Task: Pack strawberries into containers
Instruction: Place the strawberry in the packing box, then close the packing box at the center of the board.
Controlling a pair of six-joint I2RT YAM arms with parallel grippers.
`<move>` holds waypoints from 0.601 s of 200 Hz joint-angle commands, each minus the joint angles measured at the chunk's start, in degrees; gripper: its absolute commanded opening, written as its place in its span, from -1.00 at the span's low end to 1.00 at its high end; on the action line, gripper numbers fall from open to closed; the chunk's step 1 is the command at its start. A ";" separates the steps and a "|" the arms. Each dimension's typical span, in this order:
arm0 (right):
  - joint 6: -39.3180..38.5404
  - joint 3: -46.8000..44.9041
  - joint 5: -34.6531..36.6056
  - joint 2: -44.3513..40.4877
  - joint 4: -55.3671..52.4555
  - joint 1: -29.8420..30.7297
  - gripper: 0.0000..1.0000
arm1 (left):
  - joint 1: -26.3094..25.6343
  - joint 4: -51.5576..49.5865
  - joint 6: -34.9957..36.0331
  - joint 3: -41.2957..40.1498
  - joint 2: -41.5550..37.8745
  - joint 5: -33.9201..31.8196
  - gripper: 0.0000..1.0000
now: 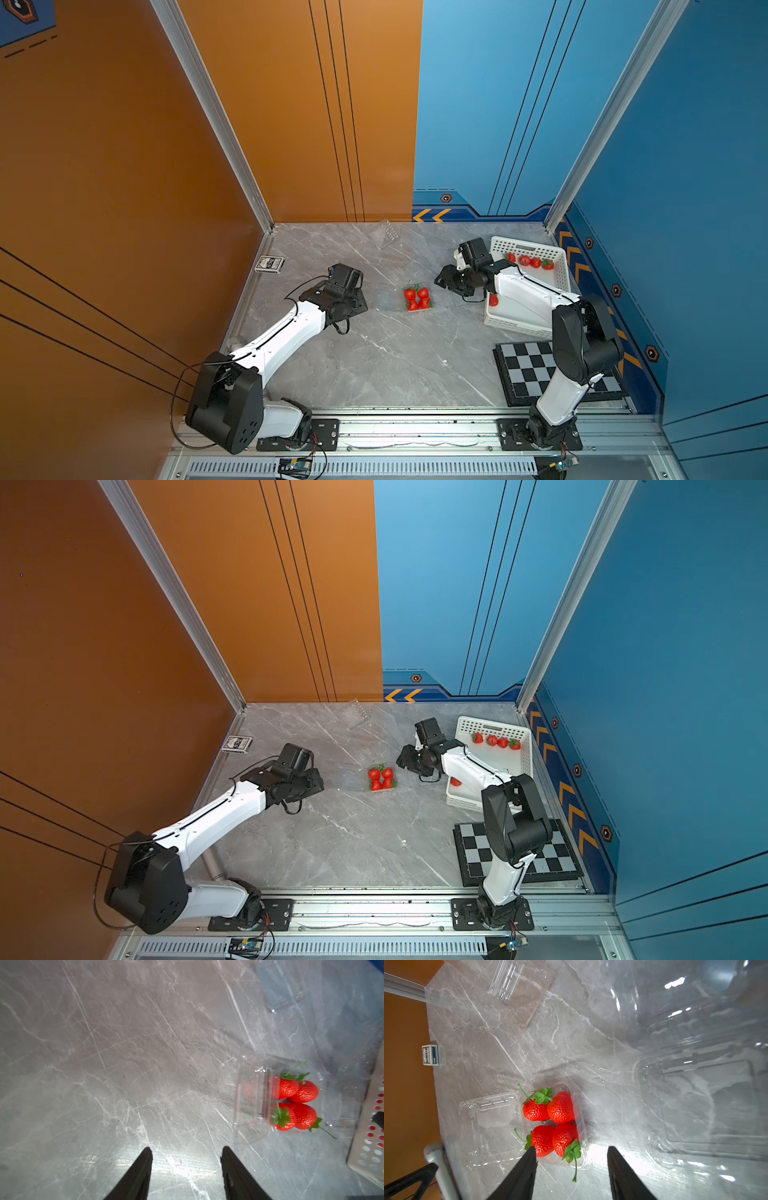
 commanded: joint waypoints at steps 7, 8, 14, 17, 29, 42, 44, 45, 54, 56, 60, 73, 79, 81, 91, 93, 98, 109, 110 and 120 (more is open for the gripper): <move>-0.63 0.48 -4.98 2.58 1.20 -0.38 0.25 | 0.50 0.37 -0.18 1.65 3.91 0.40 0.13; -0.65 0.54 -5.07 2.60 1.18 -0.43 0.25 | 0.54 0.37 -0.13 1.77 4.13 0.37 0.12; -0.68 0.74 -5.64 2.94 1.18 -0.55 0.25 | 0.51 0.38 0.11 2.48 5.12 0.46 0.12; -0.67 0.91 -5.83 3.04 1.18 -0.57 0.25 | 0.51 0.37 0.16 2.77 5.74 0.59 0.12; -0.91 1.18 -6.19 3.64 1.18 -0.75 0.26 | 0.50 0.39 0.39 4.01 7.74 0.77 0.10; -0.93 1.40 -6.81 4.29 1.20 -1.10 0.27 | 0.44 1.24 0.35 4.53 9.15 1.08 0.09; -0.98 1.44 -6.94 4.46 1.17 -1.10 0.26 | 0.42 1.49 0.31 4.53 9.28 1.17 0.09; -1.00 1.42 -6.98 4.51 1.16 -1.15 0.26 | 0.42 1.63 0.29 4.53 9.40 1.20 0.09; -1.02 1.64 -7.72 5.11 1.31 -1.44 0.27 | 0.41 2.70 0.18 4.45 10.01 1.45 0.09; -1.02 1.65 -7.87 5.28 1.41 -1.50 0.27 | 0.41 2.99 0.18 4.38 10.09 1.53 0.09; -1.02 1.79 -8.23 5.61 1.56 -1.57 0.27 | 0.41 3.53 0.11 4.36 10.40 1.66 0.09; -0.77 2.28 -9.55 6.70 2.16 -1.81 0.27 | 0.41 5.03 0.09 4.44 11.39 1.89 0.09; -0.41 2.36 -10.10 7.15 2.65 -1.85 0.27 | 0.41 5.56 0.18 4.66 12.10 1.93 0.09; -0.23 2.36 -10.20 7.24 2.89 -1.93 0.27 | 0.41 5.67 0.18 4.72 12.28 1.93 0.09; 0.37 2.63 -10.27 7.81 3.55 -1.94 0.28 | 0.41 6.35 0.43 5.17 13.43 2.14 0.09; 0.42 2.70 -10.27 7.85 3.56 -1.97 0.28 | 0.35 6.63 0.50 5.18 13.62 2.21 0.08; 0.53 2.88 -10.27 8.11 3.61 -1.90 0.29 | 0.26 7.40 0.76 5.17 14.02 2.28 0.08; 0.80 3.46 -10.22 8.74 3.75 -1.96 0.31 | 0.06 9.65 1.13 4.72 14.62 1.94 0.07; 0.81 3.53 -10.29 8.80 3.77 -1.97 0.30 | 0.11 9.85 1.14 4.67 14.67 1.94 0.07; 0.98 4.04 -10.84 9.29 4.02 -1.98 0.32 | 0.09 11.17 1.37 4.75 15.27 2.23 0.07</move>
